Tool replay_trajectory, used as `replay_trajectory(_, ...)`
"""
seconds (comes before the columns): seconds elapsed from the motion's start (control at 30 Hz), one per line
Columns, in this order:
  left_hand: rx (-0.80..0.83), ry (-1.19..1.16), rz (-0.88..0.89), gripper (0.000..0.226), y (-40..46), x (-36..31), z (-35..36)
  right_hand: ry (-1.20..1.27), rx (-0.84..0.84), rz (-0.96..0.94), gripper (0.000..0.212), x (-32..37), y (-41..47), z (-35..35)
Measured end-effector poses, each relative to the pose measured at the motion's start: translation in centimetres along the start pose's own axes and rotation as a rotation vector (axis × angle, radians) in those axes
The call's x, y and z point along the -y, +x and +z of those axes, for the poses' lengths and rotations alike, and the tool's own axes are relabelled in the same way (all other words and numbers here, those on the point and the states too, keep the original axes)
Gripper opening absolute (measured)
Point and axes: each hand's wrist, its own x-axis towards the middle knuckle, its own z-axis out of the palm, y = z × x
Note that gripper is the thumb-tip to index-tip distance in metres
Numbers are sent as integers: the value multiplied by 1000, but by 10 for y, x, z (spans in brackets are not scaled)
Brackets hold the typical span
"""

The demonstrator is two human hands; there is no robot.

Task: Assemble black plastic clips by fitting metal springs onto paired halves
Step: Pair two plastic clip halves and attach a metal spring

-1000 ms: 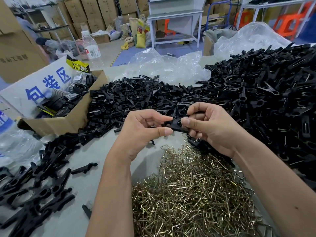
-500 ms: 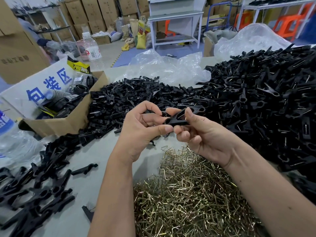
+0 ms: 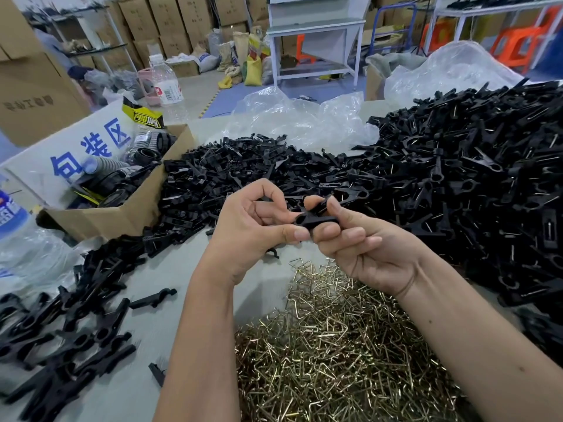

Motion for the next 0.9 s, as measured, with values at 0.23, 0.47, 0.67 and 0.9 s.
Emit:
replay_trajectory(0.23,4,185,-16,49,-1,2,0,-35,-121,0,20,3,-2,-1)
replay_trajectory(0.47,-15,270,-14,49,-1,-5,3,-100,-139,-56,17,4,-3,-5)
replay_trajectory(0.67,-68,506,-75,36,0,-1,-10,-560,-319,-344,24,5,2,2)
replay_trajectory(0.9,-44,924,-327,38,0,2,-23,-1206,-778,-802,54,4,5,2)
